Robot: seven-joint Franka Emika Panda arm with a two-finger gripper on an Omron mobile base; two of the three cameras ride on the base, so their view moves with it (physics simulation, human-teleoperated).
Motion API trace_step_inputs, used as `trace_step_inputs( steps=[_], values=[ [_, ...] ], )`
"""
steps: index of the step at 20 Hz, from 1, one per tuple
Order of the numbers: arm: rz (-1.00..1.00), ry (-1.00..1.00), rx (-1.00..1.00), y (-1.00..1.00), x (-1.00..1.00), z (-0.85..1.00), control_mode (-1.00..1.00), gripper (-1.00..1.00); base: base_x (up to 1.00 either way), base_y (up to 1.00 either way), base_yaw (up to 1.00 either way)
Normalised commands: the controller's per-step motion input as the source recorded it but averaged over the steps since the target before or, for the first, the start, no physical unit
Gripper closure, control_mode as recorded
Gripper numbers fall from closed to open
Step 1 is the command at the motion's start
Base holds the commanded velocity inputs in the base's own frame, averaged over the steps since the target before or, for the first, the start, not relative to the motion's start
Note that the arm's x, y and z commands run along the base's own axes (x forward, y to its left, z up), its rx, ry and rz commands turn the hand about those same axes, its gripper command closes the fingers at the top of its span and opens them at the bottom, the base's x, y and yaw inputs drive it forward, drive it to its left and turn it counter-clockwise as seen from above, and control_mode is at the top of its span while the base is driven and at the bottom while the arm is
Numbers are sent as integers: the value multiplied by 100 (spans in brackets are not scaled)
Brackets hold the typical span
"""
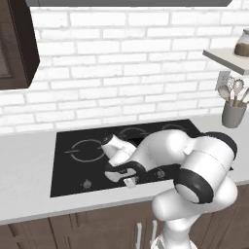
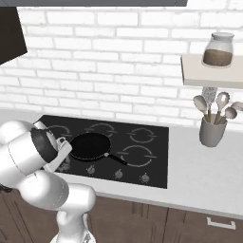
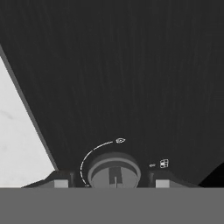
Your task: Turn off the front center burner of the stove.
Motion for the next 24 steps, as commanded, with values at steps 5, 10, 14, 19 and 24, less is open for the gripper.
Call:
trace_step_inputs(
  steps=[5, 10, 14, 19, 24],
  values=[
    [0, 0, 0, 0, 0, 0, -100, 100, 0, 0, 0],
    [-3, 0, 1, -2, 0, 0, -100, 100, 0, 0, 0],
    [-23, 0, 4, -5, 0, 0, -100, 100, 0, 0, 0],
    [-38, -2, 6, 0, -2, 0, -100, 100, 0, 0, 0],
    [-42, -12, 2, 0, -24, 2, -100, 100, 0, 0, 0]
  ],
)
